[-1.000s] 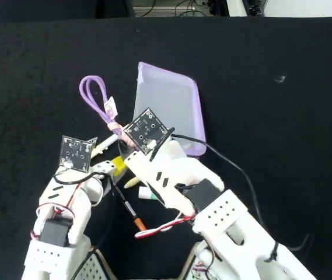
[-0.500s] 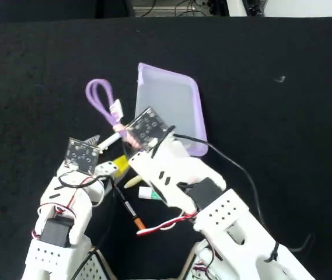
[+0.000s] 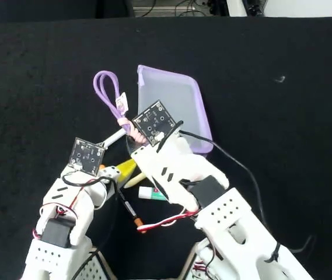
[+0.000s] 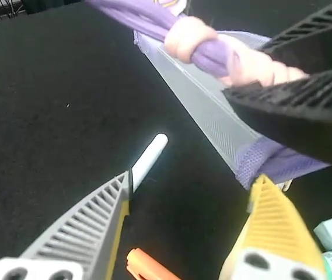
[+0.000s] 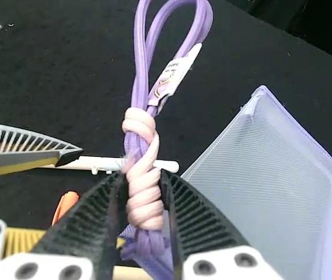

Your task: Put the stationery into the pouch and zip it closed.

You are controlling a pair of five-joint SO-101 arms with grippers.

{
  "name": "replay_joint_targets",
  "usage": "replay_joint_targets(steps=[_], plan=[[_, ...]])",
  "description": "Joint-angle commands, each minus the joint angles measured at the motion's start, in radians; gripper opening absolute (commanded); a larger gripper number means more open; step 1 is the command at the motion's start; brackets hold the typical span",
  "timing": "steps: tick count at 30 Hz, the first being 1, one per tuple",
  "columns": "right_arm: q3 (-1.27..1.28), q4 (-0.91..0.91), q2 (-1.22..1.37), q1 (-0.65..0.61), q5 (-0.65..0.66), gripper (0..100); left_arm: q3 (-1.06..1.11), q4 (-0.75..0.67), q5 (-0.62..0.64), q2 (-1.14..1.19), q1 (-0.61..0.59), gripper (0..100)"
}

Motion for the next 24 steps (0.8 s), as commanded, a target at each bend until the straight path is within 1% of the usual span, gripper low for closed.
replay_joint_targets(steps=[1,7,11,14,20,24], plan=[[-0.061,0.006,-0.038,0.021,-0.011,1.1,-0.035,-0.025,0.038,0.005,0.018,28],[-0.061,0.006,-0.038,0.020,-0.011,1.1,-0.035,-0.025,0.040,0.006,0.031,30],[-0.061,0.006,-0.038,0.020,-0.011,1.1,-0.068,-0.028,0.038,0.077,0.051,31],[-0.061,0.006,-0.038,0.020,-0.011,1.1,-0.140,-0.091,0.040,0.219,0.054,31],[-0.056,0.008,-0.038,0.020,-0.011,1.1,-0.243,-0.275,0.040,0.583,0.079,30],[-0.056,0.008,-0.038,0.021,-0.009,1.1,-0.249,-0.324,0.040,0.609,0.076,30]])
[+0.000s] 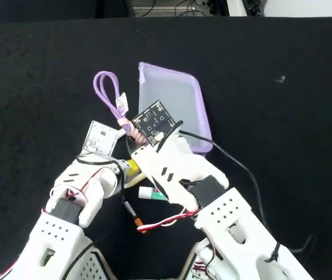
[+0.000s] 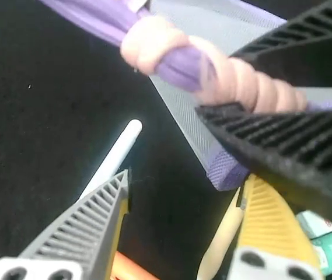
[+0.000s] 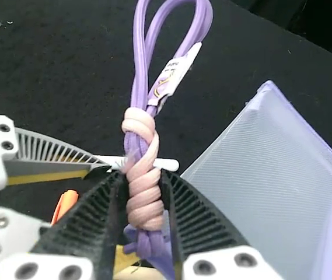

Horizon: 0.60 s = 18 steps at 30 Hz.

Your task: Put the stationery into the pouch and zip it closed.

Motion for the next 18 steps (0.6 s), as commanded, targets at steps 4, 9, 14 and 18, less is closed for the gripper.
replay_joint_targets(steps=[4,9,14,18], plan=[[-0.058,0.008,-0.038,0.023,-0.006,1.1,-0.056,-0.060,0.011,-0.028,-0.005,30],[-0.059,0.009,-0.038,0.023,-0.005,1.1,0.007,-0.054,0.006,-0.137,-0.047,30],[-0.059,0.009,-0.038,0.023,-0.005,1.1,0.041,-0.052,-0.009,-0.183,-0.061,30],[-0.062,0.020,-0.038,0.023,-0.005,1.1,0.041,-0.061,-0.057,-0.152,-0.062,30]])
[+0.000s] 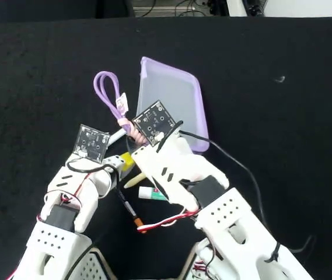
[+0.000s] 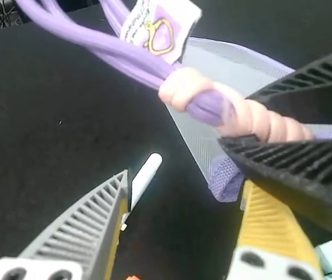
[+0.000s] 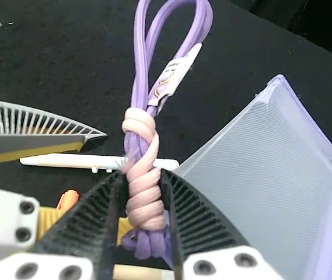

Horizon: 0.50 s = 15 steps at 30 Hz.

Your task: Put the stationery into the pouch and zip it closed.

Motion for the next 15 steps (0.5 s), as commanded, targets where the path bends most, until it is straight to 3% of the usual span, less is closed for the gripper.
replay_joint_targets(steps=[1,9,15], plan=[[-0.064,0.020,-0.038,0.023,-0.005,1.1,-0.016,-0.023,-0.032,0.021,-0.015,30],[-0.071,0.025,-0.038,0.023,-0.005,1.1,-0.027,-0.117,-0.032,0.106,-0.008,29],[-0.071,0.025,-0.038,0.025,-0.005,1.1,-0.051,-0.189,-0.038,0.184,-0.008,15]])
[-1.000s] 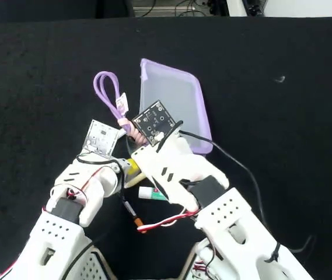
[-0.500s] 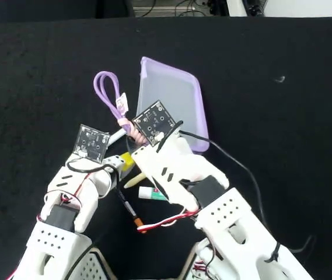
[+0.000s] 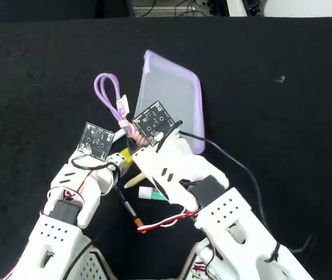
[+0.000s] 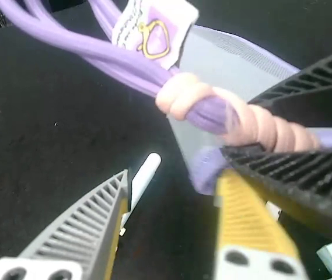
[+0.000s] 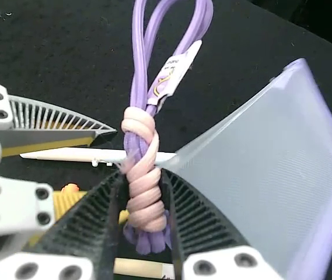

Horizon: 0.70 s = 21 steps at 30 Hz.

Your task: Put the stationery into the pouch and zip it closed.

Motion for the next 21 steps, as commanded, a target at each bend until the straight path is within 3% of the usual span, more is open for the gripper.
replay_joint_targets(steps=[1,4,10,21], plan=[[-0.071,0.003,-0.038,0.028,-0.005,1.1,-0.048,-0.074,-0.011,0.054,-0.008,12],[-0.077,0.003,-0.038,0.069,-0.011,1.1,-0.048,-0.087,-0.011,0.071,-0.008,3],[-0.104,0.005,-0.039,0.140,-0.012,1.1,-0.048,-0.087,-0.012,0.075,-0.008,3],[-0.222,0.207,-0.114,0.216,-0.012,1.1,-0.048,-0.086,-0.011,0.075,-0.073,3]])
